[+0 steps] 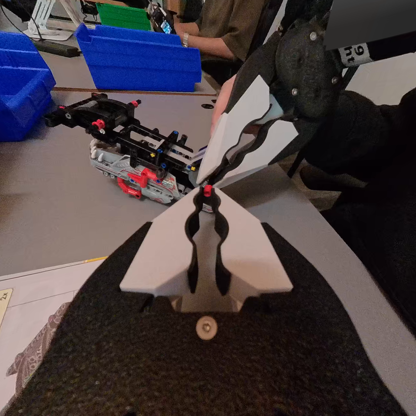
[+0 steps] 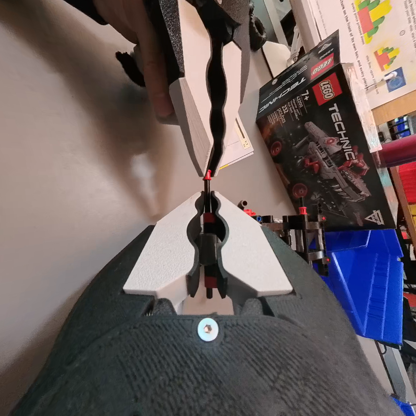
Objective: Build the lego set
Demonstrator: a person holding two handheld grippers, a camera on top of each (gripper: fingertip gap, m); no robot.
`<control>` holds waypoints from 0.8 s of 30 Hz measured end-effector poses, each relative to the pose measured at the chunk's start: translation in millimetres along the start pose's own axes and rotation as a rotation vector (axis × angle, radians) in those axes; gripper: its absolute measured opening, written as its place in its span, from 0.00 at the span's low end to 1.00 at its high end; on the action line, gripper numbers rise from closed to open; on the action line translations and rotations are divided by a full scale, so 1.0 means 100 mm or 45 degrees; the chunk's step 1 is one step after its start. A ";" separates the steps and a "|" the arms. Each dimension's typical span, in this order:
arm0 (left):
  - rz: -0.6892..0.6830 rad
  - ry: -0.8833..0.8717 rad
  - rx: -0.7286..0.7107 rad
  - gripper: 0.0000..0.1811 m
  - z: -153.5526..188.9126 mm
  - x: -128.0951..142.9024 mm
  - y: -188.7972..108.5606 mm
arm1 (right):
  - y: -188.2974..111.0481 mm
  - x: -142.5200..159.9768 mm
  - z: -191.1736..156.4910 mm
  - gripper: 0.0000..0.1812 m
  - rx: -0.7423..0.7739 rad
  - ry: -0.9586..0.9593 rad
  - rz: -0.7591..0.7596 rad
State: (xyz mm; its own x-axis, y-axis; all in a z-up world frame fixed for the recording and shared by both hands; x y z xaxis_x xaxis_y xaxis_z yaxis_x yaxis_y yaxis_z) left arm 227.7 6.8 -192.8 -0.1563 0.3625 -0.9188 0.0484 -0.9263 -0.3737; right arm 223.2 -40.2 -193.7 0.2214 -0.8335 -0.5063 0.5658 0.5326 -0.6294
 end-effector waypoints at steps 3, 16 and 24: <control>-0.005 0.015 -0.011 0.02 0.00 0.00 0.00 | -0.06 0.00 0.03 0.05 0.032 0.015 0.004; 0.017 0.088 -0.050 0.02 -0.02 0.02 -0.01 | -0.02 0.01 -0.01 0.02 0.034 -0.032 -0.048; 0.048 -0.067 0.032 0.02 -0.05 0.01 0.06 | -0.03 0.07 0.01 0.01 0.051 -0.053 -0.037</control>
State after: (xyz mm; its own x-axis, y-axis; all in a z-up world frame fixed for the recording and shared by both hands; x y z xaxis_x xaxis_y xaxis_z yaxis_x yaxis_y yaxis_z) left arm 233.1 2.0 -196.5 -0.2068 0.3219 -0.9239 0.0307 -0.9417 -0.3350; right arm 223.5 -47.7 -194.6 0.2370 -0.8544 -0.4625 0.6039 0.5024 -0.6188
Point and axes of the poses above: each gripper's, where its closed fingertips meet, y out along the fingers, x out of its underside, z = x × y across the jaws, the point moved 3 cm from there along -y, back along the fingers, and after that the axes turned 6 degrees about -z, right-handed, at the moved point
